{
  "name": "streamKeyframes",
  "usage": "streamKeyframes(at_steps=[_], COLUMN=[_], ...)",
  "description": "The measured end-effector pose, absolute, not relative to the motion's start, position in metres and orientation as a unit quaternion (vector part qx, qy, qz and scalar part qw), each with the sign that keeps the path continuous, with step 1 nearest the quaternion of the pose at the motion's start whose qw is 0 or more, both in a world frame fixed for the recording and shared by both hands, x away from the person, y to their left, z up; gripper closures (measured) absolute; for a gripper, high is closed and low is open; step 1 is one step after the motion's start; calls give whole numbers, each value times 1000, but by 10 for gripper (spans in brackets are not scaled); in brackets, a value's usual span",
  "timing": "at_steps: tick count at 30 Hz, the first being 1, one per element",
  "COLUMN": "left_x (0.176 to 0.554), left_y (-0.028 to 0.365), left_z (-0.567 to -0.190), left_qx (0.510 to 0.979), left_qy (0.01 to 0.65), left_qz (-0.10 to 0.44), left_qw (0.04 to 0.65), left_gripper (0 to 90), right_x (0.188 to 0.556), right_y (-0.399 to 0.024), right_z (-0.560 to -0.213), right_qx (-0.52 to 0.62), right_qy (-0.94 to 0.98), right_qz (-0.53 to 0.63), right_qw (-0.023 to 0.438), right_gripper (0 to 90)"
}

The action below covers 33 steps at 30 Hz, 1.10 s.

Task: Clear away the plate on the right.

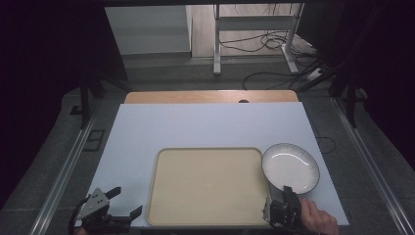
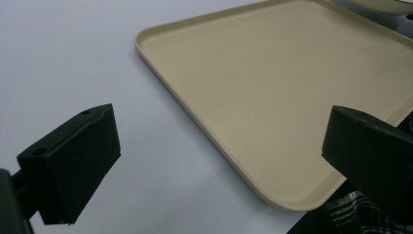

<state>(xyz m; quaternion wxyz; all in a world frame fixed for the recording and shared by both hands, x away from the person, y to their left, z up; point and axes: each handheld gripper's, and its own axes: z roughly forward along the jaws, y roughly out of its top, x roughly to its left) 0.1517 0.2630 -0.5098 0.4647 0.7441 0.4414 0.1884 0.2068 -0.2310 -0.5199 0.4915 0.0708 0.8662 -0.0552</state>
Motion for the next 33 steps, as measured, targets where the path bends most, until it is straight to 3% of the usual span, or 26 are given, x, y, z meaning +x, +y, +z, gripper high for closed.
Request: streamKeyframes(at_steps=[23, 33], left_x=[153, 153], left_y=[263, 262], left_z=[-510, -510], left_qx=[744, 745], left_qy=[443, 442], left_qz=[188, 187], left_qw=[463, 463], left_gripper=[2, 3], right_x=[199, 202], right_y=[-195, -169], right_z=[-509, -514], right_qx=[9, -34], right_qy=[858, 868], right_qz=[-7, 38], right_qw=[513, 494], right_gripper=[790, 788])
